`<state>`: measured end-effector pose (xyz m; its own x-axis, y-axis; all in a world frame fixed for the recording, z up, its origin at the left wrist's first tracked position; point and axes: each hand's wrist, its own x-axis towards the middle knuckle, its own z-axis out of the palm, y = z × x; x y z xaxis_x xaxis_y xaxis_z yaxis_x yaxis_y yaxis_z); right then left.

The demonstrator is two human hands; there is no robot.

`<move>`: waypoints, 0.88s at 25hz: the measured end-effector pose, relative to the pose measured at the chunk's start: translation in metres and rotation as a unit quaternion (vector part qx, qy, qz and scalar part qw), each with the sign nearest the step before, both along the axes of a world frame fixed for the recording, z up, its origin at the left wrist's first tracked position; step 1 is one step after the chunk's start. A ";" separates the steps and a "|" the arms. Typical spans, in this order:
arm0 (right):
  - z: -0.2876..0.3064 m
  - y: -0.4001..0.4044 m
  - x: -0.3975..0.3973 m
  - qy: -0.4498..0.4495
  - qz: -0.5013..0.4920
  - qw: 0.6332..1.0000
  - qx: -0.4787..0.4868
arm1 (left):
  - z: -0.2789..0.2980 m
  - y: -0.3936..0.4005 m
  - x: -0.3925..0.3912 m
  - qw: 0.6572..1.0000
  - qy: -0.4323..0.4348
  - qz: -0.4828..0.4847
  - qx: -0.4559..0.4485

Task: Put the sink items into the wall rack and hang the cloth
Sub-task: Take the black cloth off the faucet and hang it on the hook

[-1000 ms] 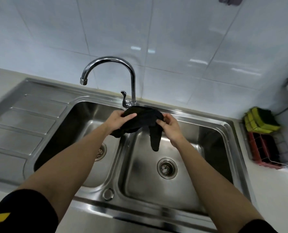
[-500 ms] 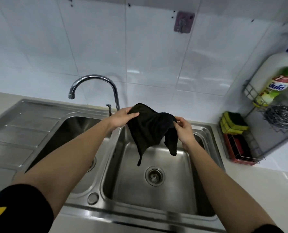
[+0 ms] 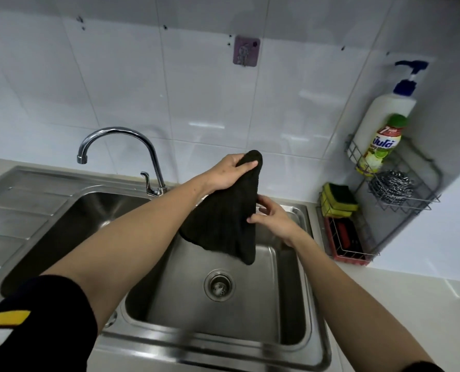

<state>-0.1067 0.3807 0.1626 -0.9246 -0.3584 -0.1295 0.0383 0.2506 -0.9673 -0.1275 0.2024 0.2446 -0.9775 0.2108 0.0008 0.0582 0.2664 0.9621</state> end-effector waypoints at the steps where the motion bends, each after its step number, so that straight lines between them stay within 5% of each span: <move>1: 0.006 -0.001 -0.001 0.009 0.017 1.000 0.004 | 0.002 0.005 -0.001 1.000 0.001 -0.012 -0.006; 9: 0.032 -0.018 -0.008 0.020 -0.026 0.994 -0.106 | 0.028 -0.023 -0.004 0.998 0.000 -0.027 -0.053; 14: 0.054 -0.034 -0.016 0.015 -0.025 0.986 -0.165 | 0.025 -0.070 0.000 0.952 -0.093 -0.134 -0.259; 18: 0.068 -0.043 -0.022 -0.017 -0.062 0.971 -0.229 | -0.001 -0.081 0.006 0.917 -0.166 -0.135 -0.336; 20: 0.067 -0.040 -0.027 -0.041 -0.110 0.952 -0.282 | -0.016 -0.093 0.013 0.924 -0.176 -0.122 -0.318; 22: 0.063 -0.033 -0.030 -0.067 -0.159 0.932 -0.319 | -0.026 -0.107 0.019 0.955 -0.190 -0.097 -0.208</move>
